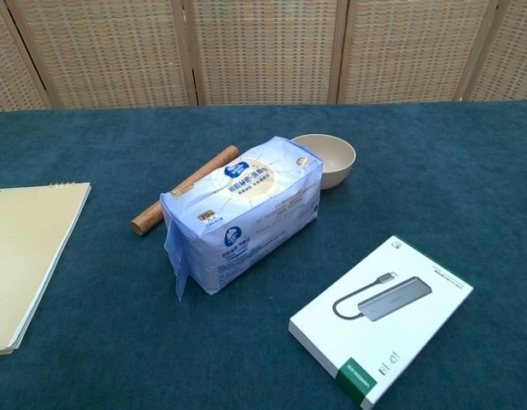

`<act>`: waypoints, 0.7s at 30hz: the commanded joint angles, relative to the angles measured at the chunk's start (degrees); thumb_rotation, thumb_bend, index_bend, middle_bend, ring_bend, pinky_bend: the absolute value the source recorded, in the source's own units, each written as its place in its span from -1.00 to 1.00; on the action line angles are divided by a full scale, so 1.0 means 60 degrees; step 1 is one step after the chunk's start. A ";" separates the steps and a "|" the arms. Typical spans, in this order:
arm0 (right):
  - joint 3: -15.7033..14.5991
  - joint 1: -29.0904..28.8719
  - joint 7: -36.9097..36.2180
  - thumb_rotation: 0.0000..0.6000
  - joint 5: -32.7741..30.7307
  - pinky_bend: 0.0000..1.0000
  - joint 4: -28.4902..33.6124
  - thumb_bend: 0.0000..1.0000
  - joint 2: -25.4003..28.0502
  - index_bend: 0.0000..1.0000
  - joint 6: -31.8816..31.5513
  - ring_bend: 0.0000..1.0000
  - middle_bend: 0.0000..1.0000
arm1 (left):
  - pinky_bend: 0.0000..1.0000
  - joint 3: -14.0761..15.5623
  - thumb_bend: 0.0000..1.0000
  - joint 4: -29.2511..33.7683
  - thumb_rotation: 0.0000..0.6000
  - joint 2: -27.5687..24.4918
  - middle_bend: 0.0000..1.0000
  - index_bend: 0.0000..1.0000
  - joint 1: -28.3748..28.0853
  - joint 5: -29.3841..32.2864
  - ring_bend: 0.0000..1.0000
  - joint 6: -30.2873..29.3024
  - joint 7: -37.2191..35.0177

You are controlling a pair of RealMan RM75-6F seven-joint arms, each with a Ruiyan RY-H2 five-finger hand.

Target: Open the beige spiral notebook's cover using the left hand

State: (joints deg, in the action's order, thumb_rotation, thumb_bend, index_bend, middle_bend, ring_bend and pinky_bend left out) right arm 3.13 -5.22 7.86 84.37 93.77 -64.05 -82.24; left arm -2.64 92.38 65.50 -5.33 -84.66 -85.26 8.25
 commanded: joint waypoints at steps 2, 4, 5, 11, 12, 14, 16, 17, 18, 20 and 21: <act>-0.0004 0.0004 -0.0014 1.00 0.0001 -0.95 0.0011 -0.54 0.0004 -0.70 -0.0004 -1.00 -1.00 | -1.00 0.0002 -0.71 0.0005 1.00 -0.0003 -1.00 -0.86 0.0000 0.0003 -1.00 0.0006 0.0003; -0.0007 0.0008 -0.0018 1.00 0.0005 -0.95 0.0018 -0.53 0.0009 -0.70 -0.0007 -1.00 -1.00 | -1.00 0.0009 -0.71 0.0009 1.00 -0.0009 -1.00 -0.86 -0.0001 0.0006 -1.00 0.0019 0.0009; -0.0009 0.0009 -0.0025 1.00 0.0007 -0.95 0.0019 -0.53 0.0011 -0.70 -0.0008 -1.00 -1.00 | -1.00 0.0010 -0.71 0.0017 1.00 -0.0012 -1.00 -0.86 0.0001 0.0001 -1.00 0.0014 0.0011; -0.0010 -0.0001 -0.0043 1.00 -0.0011 -0.95 0.0030 -0.53 0.0019 -0.70 0.0023 -1.00 -1.00 | -1.00 0.0005 -0.71 0.0022 1.00 -0.0023 -1.00 -0.86 0.0002 -0.0034 -1.00 -0.0015 -0.0047; -0.0004 -0.0005 -0.0039 1.00 -0.0017 -0.95 0.0038 -0.53 0.0020 -0.70 0.0027 -1.00 -1.00 | -1.00 0.0004 -0.71 0.0016 1.00 -0.0022 -1.00 -0.86 0.0000 -0.0027 -1.00 -0.0007 -0.0056; 0.0004 -0.0009 -0.0024 1.00 -0.0033 -0.95 0.0049 -0.53 0.0023 -0.70 0.0033 -1.00 -1.00 | -1.00 0.0009 -0.71 -0.0002 1.00 -0.0026 -1.00 -0.86 -0.0012 0.0008 -1.00 0.0050 -0.0065; 0.0003 -0.0006 -0.0016 1.00 -0.0043 -0.95 0.0054 -0.53 0.0026 -0.70 0.0035 -1.00 -1.00 | -1.00 0.0016 -0.71 0.0000 1.00 -0.0028 -1.00 -0.86 -0.0023 0.0012 -1.00 0.0083 -0.0082; 0.0001 -0.0005 -0.0017 1.00 -0.0045 -0.95 0.0053 -0.53 0.0027 -0.70 0.0037 -1.00 -1.00 | -1.00 0.0021 -0.71 -0.0002 1.00 -0.0027 -1.00 -0.86 -0.0032 -0.0001 -1.00 0.0096 -0.0088; 0.0000 -0.0004 -0.0019 1.00 -0.0044 -0.95 0.0048 -0.53 0.0029 -0.70 0.0036 -1.00 -1.00 | -1.00 0.0030 -0.71 -0.0005 1.00 -0.0023 -1.00 -0.86 -0.0037 -0.0019 -1.00 0.0103 -0.0084; -0.0003 -0.0007 -0.0024 1.00 -0.0035 -0.95 0.0046 -0.53 0.0031 -0.70 0.0037 -1.00 -1.00 | -1.00 0.0044 -0.71 -0.0008 1.00 -0.0017 -1.00 -0.86 -0.0039 -0.0038 -1.00 0.0107 -0.0070; -0.0007 -0.0011 -0.0021 1.00 -0.0027 -0.95 0.0049 -0.53 0.0032 -0.70 0.0044 -1.00 -1.00 | -1.00 0.0052 -0.71 -0.0009 1.00 -0.0012 -1.00 -0.86 -0.0039 -0.0048 -1.00 0.0109 -0.0053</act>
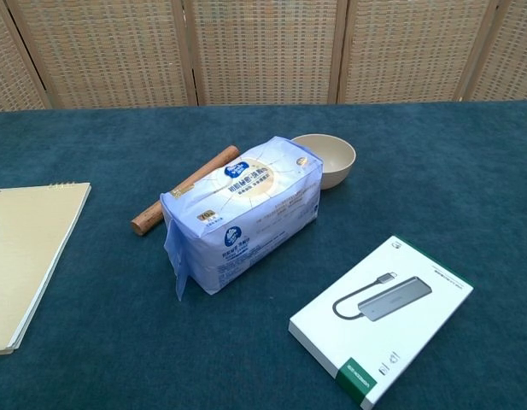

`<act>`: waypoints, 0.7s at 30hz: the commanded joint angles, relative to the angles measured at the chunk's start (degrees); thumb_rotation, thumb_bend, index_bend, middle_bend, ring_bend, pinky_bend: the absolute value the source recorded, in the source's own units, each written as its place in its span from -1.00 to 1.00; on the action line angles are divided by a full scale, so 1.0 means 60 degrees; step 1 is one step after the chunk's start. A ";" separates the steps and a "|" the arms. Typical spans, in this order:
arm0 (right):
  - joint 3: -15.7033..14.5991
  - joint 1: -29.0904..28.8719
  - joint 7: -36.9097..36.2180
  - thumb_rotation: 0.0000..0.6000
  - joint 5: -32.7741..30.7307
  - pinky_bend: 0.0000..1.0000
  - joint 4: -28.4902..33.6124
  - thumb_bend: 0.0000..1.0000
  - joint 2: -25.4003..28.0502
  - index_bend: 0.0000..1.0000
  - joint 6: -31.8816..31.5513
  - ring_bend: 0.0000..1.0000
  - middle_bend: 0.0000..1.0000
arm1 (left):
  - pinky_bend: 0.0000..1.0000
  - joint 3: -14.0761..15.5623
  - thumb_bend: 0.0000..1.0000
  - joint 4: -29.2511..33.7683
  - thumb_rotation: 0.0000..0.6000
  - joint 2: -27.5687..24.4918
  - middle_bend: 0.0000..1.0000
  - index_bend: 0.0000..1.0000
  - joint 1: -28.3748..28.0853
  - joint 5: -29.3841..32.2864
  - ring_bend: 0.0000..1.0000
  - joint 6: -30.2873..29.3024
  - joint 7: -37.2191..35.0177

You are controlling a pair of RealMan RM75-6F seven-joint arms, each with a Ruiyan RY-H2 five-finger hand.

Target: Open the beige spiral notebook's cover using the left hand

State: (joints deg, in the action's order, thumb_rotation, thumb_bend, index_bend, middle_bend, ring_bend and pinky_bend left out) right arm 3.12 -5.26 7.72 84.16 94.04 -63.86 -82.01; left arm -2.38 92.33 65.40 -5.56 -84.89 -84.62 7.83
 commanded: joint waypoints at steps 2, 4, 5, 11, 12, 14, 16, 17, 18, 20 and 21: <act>-0.0010 -0.0006 0.0005 1.00 0.0014 -0.95 0.0008 -0.54 0.0010 -0.70 0.0012 -1.00 -1.00 | -1.00 0.0011 -0.71 0.0016 1.00 0.0003 -1.00 -0.86 0.0007 -0.0020 -1.00 -0.0018 0.0030; -0.0013 0.0001 -0.0014 1.00 0.0010 -0.95 0.0011 -0.54 0.0022 -0.70 0.0008 -1.00 -1.00 | -1.00 0.0005 -0.70 0.0026 1.00 0.0012 -1.00 -0.86 0.0012 -0.0059 -1.00 -0.0066 0.0022; -0.0016 0.0006 -0.0028 1.00 0.0005 -0.95 0.0011 -0.54 0.0029 -0.70 0.0010 -1.00 -1.00 | -1.00 0.0009 -0.70 0.0029 1.00 0.0016 -1.00 -0.86 0.0017 -0.0077 -1.00 -0.0085 0.0029; -0.0022 -0.0009 -0.0042 1.00 -0.0007 -0.95 0.0017 -0.53 0.0040 -0.70 0.0051 -1.00 -1.00 | -1.00 0.0037 -0.70 0.0058 1.00 0.0021 -1.00 -0.86 0.0024 -0.0080 -1.00 -0.0067 0.0101; -0.0023 -0.0008 -0.0041 1.00 -0.0010 -0.95 0.0024 -0.53 0.0043 -0.70 0.0053 -1.00 -1.00 | -1.00 0.0035 -0.70 0.0063 1.00 0.0021 -1.00 -0.86 0.0025 -0.0078 -1.00 -0.0071 0.0106; -0.0028 -0.0008 -0.0041 1.00 -0.0026 -0.95 0.0044 -0.53 0.0055 -0.70 0.0071 -1.00 -1.00 | -1.00 0.0039 -0.70 0.0071 1.00 0.0019 -1.00 -0.86 0.0028 -0.0081 -1.00 -0.0074 0.0117; -0.0034 -0.0014 -0.0036 1.00 -0.0054 -0.95 0.0061 -0.53 0.0070 -0.70 0.0111 -1.00 -1.00 | -1.00 0.0043 -0.70 0.0076 1.00 0.0021 -1.00 -0.86 0.0030 -0.0084 -1.00 -0.0075 0.0127; -0.0032 -0.0018 -0.0042 1.00 -0.0067 -0.95 0.0071 -0.53 0.0076 -0.70 0.0125 -1.00 -1.00 | -1.00 0.0049 -0.70 0.0078 1.00 0.0024 -1.00 -0.86 0.0028 -0.0094 -1.00 -0.0072 0.0133; -0.0031 -0.0018 -0.0055 1.00 -0.0074 -0.95 0.0078 -0.53 0.0082 -0.70 0.0131 -1.00 -1.00 | -1.00 0.0060 -0.70 0.0085 1.00 0.0028 -1.00 -0.86 0.0027 -0.0102 -1.00 -0.0062 0.0141; -0.0029 -0.0021 -0.0076 1.00 -0.0077 -0.95 0.0081 -0.53 0.0087 -0.70 0.0135 -1.00 -1.00 | -1.00 0.0098 -0.70 0.0103 1.00 0.0050 -1.00 -0.86 0.0022 -0.0130 -1.00 -0.0025 0.0168; -0.0030 -0.0022 -0.0086 1.00 -0.0079 -0.95 0.0083 -0.53 0.0089 -0.70 0.0140 -1.00 -1.00 | -1.00 0.0120 -0.70 0.0110 1.00 0.0068 -1.00 -0.86 0.0020 -0.0146 -1.00 -0.0008 0.0201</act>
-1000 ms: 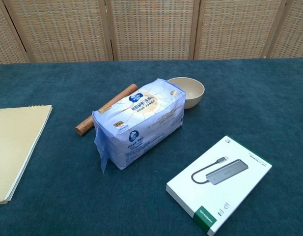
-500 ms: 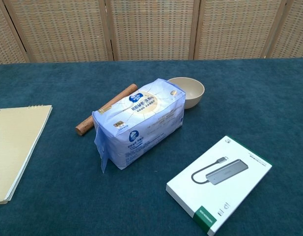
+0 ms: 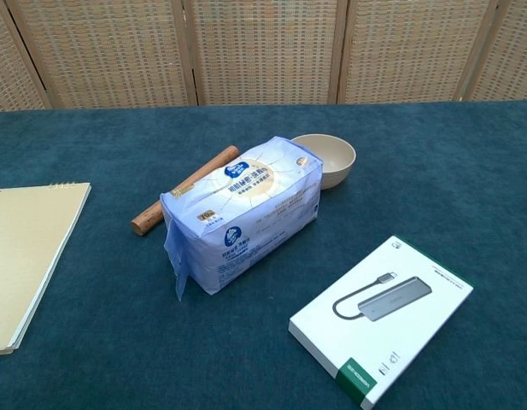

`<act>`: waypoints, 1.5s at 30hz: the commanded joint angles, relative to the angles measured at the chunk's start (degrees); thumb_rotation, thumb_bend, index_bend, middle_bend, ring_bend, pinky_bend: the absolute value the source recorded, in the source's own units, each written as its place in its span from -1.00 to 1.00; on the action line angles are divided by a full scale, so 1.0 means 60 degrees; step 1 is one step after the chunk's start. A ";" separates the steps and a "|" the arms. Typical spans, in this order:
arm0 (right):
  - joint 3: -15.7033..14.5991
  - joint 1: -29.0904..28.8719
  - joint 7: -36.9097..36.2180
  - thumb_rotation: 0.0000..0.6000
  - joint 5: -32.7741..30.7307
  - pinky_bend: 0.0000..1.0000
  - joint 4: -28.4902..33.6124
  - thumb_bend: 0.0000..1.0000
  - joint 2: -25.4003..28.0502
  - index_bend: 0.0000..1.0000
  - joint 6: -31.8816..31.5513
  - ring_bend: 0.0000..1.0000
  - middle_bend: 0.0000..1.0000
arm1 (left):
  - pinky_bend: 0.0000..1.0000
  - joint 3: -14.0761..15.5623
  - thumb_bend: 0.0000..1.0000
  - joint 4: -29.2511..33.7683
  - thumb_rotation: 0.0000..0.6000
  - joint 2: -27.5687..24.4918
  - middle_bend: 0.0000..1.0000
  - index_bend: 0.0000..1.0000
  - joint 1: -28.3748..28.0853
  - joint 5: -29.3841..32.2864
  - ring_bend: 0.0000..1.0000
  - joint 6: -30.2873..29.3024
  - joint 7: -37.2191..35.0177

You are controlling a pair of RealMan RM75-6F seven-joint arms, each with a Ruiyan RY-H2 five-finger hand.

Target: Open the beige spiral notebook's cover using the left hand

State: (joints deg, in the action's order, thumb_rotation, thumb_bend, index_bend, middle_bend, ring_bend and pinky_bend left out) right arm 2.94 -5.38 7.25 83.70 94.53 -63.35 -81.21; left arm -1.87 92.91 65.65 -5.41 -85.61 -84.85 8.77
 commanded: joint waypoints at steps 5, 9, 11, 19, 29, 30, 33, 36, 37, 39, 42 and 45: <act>-0.0010 -0.0002 -0.0036 1.00 -0.0014 -0.95 0.0045 -0.54 0.0031 -0.70 0.0029 -1.00 -1.00 | -1.00 0.0291 -0.69 -0.0051 1.00 0.0205 -1.00 -0.82 0.0036 -0.0258 -1.00 0.0110 0.0242; -0.0021 -0.0003 -0.0057 1.00 0.0002 -0.95 0.0044 -0.53 0.0032 -0.70 0.0035 -1.00 -1.00 | -1.00 0.0471 -0.67 -0.0151 1.00 0.0333 -1.00 -0.64 0.0083 -0.0433 -1.00 0.0138 0.0267; -0.0026 -0.0004 -0.0067 1.00 0.0009 -0.95 0.0036 -0.53 0.0033 -0.70 0.0039 -1.00 -1.00 | -1.00 0.0557 -0.64 -0.0180 1.00 0.0388 -1.00 -0.56 0.0109 -0.0483 -1.00 0.0174 0.0242; -0.0027 -0.0004 -0.0156 1.00 0.0015 -0.95 0.0056 -0.54 0.0053 -0.70 0.0042 -1.00 -1.00 | -1.00 0.0784 -0.61 -0.0397 1.00 0.0741 -1.00 -0.37 0.0212 -0.0644 -1.00 0.0220 0.0259; -0.0028 -0.0007 -0.0243 1.00 0.0026 -0.95 0.0063 -0.53 0.0071 -0.70 0.0044 -1.00 -1.00 | -1.00 0.1162 -0.59 -0.1376 1.00 0.1660 -1.00 -0.30 0.0475 -0.0643 -1.00 0.0433 0.0492; -0.0025 -0.0010 -0.0253 1.00 0.0023 -0.95 0.0069 -0.53 0.0071 -0.70 0.0048 -1.00 -1.00 | -1.00 0.1186 -0.59 -0.1508 1.00 0.1773 -1.00 -0.30 0.0519 -0.0628 -1.00 0.0426 0.0490; -0.0028 -0.0016 -0.0289 1.00 0.0033 -0.95 0.0079 -0.53 0.0079 -0.70 0.0059 -1.00 -1.00 | -1.00 0.1196 -0.59 -0.2086 1.00 0.2240 -1.00 -0.30 0.0694 -0.0640 -1.00 0.0221 0.0614; -0.0032 -0.0012 -0.0322 1.00 0.0042 -0.95 0.0084 -0.53 0.0090 -0.70 0.0054 -1.00 -1.00 | -1.00 0.1240 -0.59 -0.2542 1.00 0.2523 -1.00 -0.29 0.0796 -0.0735 -1.00 0.0082 0.0580; -0.0034 -0.0012 -0.0336 1.00 0.0045 -0.95 0.0087 -0.53 0.0093 -0.70 0.0055 -1.00 -1.00 | -1.00 0.1238 -0.59 -0.2697 1.00 0.2612 -1.00 -0.27 0.0824 -0.0763 -1.00 0.0027 0.0539; -0.0036 -0.0011 -0.0356 1.00 0.0068 -0.95 0.0084 -0.53 0.0100 -0.70 0.0040 -1.00 -1.00 | -1.00 0.1214 -0.58 -0.3061 1.00 0.2818 -1.00 -0.24 0.0884 -0.0802 -1.00 -0.0094 0.0369; -0.0042 -0.0013 -0.0373 1.00 0.0089 -0.95 0.0068 -0.53 0.0091 -0.70 0.0037 -1.00 -1.00 | -1.00 0.1157 -0.58 -0.3465 1.00 0.3020 -1.00 -0.22 0.0923 -0.0739 -1.00 -0.0105 0.0162; -0.0042 -0.0009 -0.0388 1.00 0.0101 -0.95 0.0066 -0.53 0.0090 -0.70 0.0020 -1.00 -1.00 | -1.00 0.1106 -0.57 -0.3763 1.00 0.3177 -1.00 -0.20 0.0911 -0.0744 -1.00 -0.0111 0.0053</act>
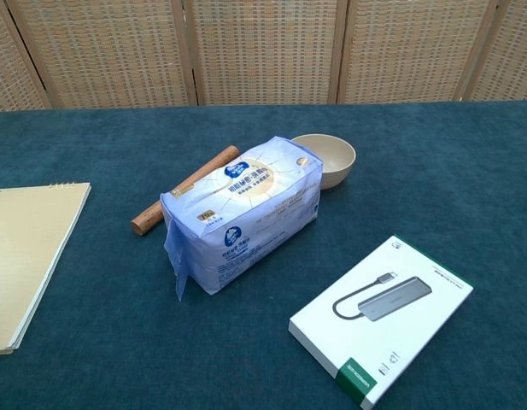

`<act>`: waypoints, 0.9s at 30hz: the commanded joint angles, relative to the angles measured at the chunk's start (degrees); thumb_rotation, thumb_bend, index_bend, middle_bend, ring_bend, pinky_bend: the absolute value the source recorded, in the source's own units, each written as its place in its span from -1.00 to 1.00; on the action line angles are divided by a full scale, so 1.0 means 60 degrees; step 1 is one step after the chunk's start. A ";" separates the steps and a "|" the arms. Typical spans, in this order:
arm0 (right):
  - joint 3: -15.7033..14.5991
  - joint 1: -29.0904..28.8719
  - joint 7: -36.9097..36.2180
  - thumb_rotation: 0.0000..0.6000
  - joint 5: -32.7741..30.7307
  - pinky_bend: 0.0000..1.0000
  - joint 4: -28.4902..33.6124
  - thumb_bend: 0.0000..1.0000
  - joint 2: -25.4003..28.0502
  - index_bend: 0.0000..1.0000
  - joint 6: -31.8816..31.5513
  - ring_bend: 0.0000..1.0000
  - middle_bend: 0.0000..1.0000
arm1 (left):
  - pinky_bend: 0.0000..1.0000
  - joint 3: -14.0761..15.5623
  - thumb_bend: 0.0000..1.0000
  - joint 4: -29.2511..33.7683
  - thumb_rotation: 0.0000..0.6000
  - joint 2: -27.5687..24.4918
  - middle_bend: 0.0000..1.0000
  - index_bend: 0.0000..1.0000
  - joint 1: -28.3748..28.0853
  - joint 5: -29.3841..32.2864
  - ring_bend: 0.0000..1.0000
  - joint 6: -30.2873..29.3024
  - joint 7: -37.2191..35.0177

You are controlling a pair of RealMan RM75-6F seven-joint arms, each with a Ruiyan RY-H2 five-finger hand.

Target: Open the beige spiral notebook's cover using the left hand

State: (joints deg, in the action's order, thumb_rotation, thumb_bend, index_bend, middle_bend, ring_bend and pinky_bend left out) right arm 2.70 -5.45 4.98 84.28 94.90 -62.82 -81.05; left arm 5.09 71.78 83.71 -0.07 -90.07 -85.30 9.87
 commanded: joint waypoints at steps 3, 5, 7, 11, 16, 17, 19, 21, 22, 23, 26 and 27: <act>0.0000 0.0004 -0.0022 1.00 0.0004 -0.95 0.0007 -0.53 0.0006 -0.70 -0.0007 -1.00 -1.00 | -1.00 -0.0095 -0.55 -0.0404 1.00 0.0259 -1.00 -0.19 0.0012 -0.0020 -1.00 -0.0072 -0.0168; -0.0006 0.0006 -0.0030 1.00 0.0013 -0.95 0.0007 -0.53 0.0010 -0.70 -0.0009 -1.00 -1.00 | -1.00 -0.0118 -0.55 -0.0506 1.00 0.0319 -1.00 -0.19 0.0005 -0.0016 -1.00 -0.0069 -0.0198; -0.0010 0.0001 -0.0029 1.00 0.0024 -0.95 0.0007 -0.53 0.0007 -0.70 -0.0005 -1.00 -1.00 | -1.00 -0.0137 -0.55 -0.0643 1.00 0.0393 -1.00 -0.19 -0.0009 -0.0012 -1.00 -0.0047 -0.0215; -0.0011 0.0002 -0.0039 1.00 0.0034 -0.95 0.0010 -0.53 0.0009 -0.70 -0.0013 -1.00 -1.00 | -1.00 -0.0169 -0.55 -0.0956 1.00 0.0583 -1.00 -0.19 -0.0053 0.0004 -1.00 0.0047 -0.0267; -0.0014 0.0009 -0.0069 1.00 0.0046 -0.95 0.0012 -0.54 0.0019 -0.70 -0.0026 -1.00 -1.00 | -1.00 -0.0180 -0.54 -0.1299 1.00 0.0842 -1.00 -0.19 -0.0148 0.0008 -1.00 0.0243 -0.0285; -0.0014 0.0009 -0.0075 1.00 0.0047 -0.95 0.0010 -0.54 0.0020 -0.70 -0.0027 -1.00 -1.00 | -1.00 -0.0184 -0.54 -0.1328 1.00 0.0869 -1.00 -0.19 -0.0156 0.0014 -1.00 0.0260 -0.0283; -0.0014 0.0009 -0.0086 1.00 0.0054 -0.95 0.0010 -0.54 0.0019 -0.70 -0.0032 -1.00 -1.00 | -1.00 -0.0190 -0.53 -0.1378 1.00 0.0916 -1.00 -0.19 -0.0170 0.0019 -1.00 0.0288 -0.0284; -0.0017 0.0008 -0.0105 1.00 0.0066 -0.95 0.0006 -0.53 0.0021 -0.70 -0.0033 -1.00 -1.00 | -1.00 -0.0193 -0.53 -0.1422 1.00 0.0955 -1.00 -0.19 -0.0189 0.0011 -1.00 0.0308 -0.0284; -0.0020 0.0007 -0.0110 1.00 0.0073 -0.95 0.0007 -0.53 0.0023 -0.70 -0.0032 -1.00 -1.00 | -1.00 -0.0201 -0.53 -0.1445 1.00 0.0977 -1.00 -0.19 -0.0198 0.0011 -1.00 0.0311 -0.0293; -0.0023 0.0007 -0.0109 1.00 0.0080 -0.95 0.0009 -0.53 0.0024 -0.70 -0.0032 -1.00 -1.00 | -1.00 -0.0208 -0.53 -0.1470 1.00 0.1000 -1.00 -0.18 -0.0204 0.0012 -1.00 0.0313 -0.0300; -0.0028 0.0008 -0.0120 1.00 0.0100 -0.95 0.0014 -0.53 0.0030 -0.70 -0.0042 -1.00 -1.00 | -1.00 -0.0220 -0.53 -0.1571 1.00 0.1074 -1.00 -0.17 -0.0227 0.0033 -1.00 0.0367 -0.0309; -0.0030 0.0010 -0.0126 1.00 0.0102 -0.95 0.0015 -0.53 0.0033 -0.70 -0.0042 -1.00 -1.00 | -1.00 -0.0224 -0.53 -0.1601 1.00 0.1095 -1.00 -0.17 -0.0230 0.0037 -1.00 0.0370 -0.0311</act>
State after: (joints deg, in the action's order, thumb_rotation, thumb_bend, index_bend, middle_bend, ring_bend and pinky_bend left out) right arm 2.52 -5.40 4.22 84.89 94.99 -62.62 -81.30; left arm 3.77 62.26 90.20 -1.42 -89.89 -83.13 8.02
